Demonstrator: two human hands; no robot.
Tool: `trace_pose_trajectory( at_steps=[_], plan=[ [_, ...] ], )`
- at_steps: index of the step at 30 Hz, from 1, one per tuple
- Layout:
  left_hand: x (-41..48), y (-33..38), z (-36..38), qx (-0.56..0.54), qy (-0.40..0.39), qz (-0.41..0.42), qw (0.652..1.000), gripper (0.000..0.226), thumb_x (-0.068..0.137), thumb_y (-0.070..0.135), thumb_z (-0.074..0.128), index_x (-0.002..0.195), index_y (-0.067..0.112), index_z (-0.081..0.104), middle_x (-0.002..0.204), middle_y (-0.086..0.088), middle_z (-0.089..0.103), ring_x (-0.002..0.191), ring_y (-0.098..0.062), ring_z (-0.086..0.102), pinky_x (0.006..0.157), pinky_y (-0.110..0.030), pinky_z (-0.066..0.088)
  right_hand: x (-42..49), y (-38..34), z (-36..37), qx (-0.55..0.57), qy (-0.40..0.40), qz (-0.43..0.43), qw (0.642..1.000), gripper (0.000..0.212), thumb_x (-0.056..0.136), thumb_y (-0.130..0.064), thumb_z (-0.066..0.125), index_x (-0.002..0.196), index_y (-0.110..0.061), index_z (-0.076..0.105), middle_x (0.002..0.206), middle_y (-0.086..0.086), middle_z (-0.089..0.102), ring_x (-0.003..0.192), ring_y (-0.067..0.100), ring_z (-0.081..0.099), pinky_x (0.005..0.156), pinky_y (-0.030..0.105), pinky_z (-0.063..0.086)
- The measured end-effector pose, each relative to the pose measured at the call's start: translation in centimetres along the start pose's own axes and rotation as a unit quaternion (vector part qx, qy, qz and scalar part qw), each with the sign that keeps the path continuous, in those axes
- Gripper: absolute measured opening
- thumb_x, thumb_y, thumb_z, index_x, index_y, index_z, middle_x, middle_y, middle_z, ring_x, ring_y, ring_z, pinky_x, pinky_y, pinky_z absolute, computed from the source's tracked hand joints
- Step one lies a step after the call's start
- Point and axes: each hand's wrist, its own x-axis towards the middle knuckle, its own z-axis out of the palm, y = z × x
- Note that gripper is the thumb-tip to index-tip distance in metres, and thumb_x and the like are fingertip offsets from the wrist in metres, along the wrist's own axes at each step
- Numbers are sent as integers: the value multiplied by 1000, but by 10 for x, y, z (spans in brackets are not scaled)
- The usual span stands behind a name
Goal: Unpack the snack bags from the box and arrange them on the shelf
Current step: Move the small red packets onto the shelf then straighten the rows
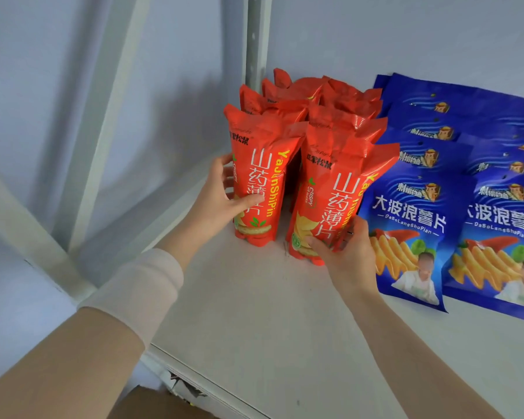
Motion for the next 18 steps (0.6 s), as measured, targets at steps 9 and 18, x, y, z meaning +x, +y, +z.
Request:
trace_pose_trajectory(
  at_steps=[9, 18],
  plan=[
    [-3, 4, 3, 39, -27, -4, 999, 93, 63, 44, 68, 138, 17, 20, 133, 0, 41, 121, -19, 48, 101, -49, 44, 3, -4, 4, -9, -18, 0, 1000, 79, 73, -27, 77, 136, -12, 31, 135, 5, 46, 124, 20, 47, 97, 34, 43],
    [-26, 19, 1, 184, -2, 2, 983, 97, 82, 39, 64, 149, 10, 1, 157, -2, 15, 143, -15, 19, 116, -34, 20, -12, -4, -22, -156, -40, -66, 985, 77, 80, -35, 69, 142, -9, 31, 137, 13, 42, 129, 26, 37, 105, 40, 36]
  ],
)
